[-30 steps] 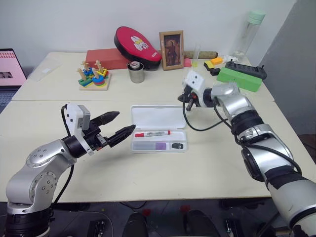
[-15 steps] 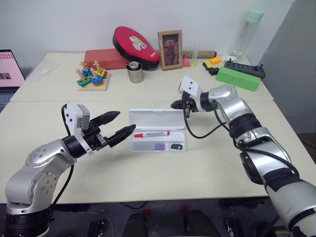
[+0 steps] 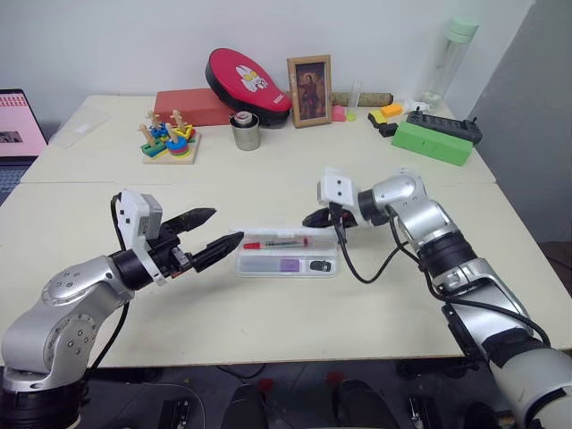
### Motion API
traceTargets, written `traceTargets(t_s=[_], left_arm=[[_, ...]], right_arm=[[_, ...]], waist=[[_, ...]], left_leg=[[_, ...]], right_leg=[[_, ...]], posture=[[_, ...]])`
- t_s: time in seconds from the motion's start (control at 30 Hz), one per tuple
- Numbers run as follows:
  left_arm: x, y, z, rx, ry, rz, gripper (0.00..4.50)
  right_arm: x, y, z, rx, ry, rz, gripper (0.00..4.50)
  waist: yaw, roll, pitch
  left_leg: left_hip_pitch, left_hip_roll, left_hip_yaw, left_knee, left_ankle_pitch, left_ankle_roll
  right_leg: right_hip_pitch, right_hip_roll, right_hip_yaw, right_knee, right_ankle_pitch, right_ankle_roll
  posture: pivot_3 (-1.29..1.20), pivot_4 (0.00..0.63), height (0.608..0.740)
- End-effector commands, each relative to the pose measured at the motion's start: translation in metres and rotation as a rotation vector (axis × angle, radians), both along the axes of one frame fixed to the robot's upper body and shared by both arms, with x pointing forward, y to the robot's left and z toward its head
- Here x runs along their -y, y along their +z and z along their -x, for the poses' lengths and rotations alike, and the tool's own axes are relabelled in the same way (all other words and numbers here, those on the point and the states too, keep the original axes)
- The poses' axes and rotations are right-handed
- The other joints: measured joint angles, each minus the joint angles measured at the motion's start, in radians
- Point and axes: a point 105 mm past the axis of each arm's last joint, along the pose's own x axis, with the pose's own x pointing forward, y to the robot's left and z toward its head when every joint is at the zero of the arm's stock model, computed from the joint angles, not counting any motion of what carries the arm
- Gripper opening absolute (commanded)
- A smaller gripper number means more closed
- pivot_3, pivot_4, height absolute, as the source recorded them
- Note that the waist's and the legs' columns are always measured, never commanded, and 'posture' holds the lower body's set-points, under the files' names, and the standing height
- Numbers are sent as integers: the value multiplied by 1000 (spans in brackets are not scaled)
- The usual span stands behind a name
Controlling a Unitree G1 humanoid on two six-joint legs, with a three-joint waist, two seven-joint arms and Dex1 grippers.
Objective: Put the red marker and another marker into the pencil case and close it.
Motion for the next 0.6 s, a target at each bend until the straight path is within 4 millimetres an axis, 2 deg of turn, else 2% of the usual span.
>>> traceTargets(t_s=[0.03, 0.27, 0.4, 0.47, 0.5, 0.57, 0.6], left_arm=[[-2, 8, 12, 13, -41, -34, 4500], [-5, 5, 16, -14, -57, -57, 4500], [-4, 6, 15, -11, -61, -57, 4500], [-5, 7, 13, -3, -50, -58, 4500], [-6, 8, 12, 3, -43, -57, 4500], [-7, 8, 10, 7, -31, -54, 4500], [-8, 8, 8, 9, -18, -51, 4500]], right_arm=[[-5, -13, 11, 12, 32, 46, 24], [0, -51, 14, -18, -22, 139, 24], [5, -65, 16, -22, -27, 200, 24], [2, -62, 17, -26, -27, 173, 24], [-1, -59, 17, -31, -30, 151, 24], [-5, -51, 17, -41, -26, 100, 24], [-7, -41, 17, -60, -31, 42, 24]], waist=[[0, 0, 0], [-1, -1, -1], [-1, -1, -1], [-1, -2, -1], [-1, -2, -2], [-1, -3, -2], [-1, -2, -2]], left_leg=[[0, 0, 0, 0, 0, 0], [4, 1, 0, 0, 0, 0], [11, 1, 0, 1, 0, 0], [18, 1, 0, 1, 0, 0], [19, 1, 0, 1, 0, 0], [19, 1, 0, 1, 0, 0], [19, 1, 0, 1, 0, 0]], right_leg=[[0, 0, 0, 0, 0, 0], [3, 1, 0, 0, 0, 0], [10, 0, 0, -1, -1, 1], [12, 0, 0, -2, -5, 3], [13, 0, 0, -2, -8, 0], [14, 0, 1, -1, -8, -1], [14, 0, 0, -1, -8, -1]], posture=[[0, 150, 740], [0, 150, 740], [0, 150, 740], [0, 150, 740], [0, 150, 740], [0, 150, 740], [0, 150, 740]])
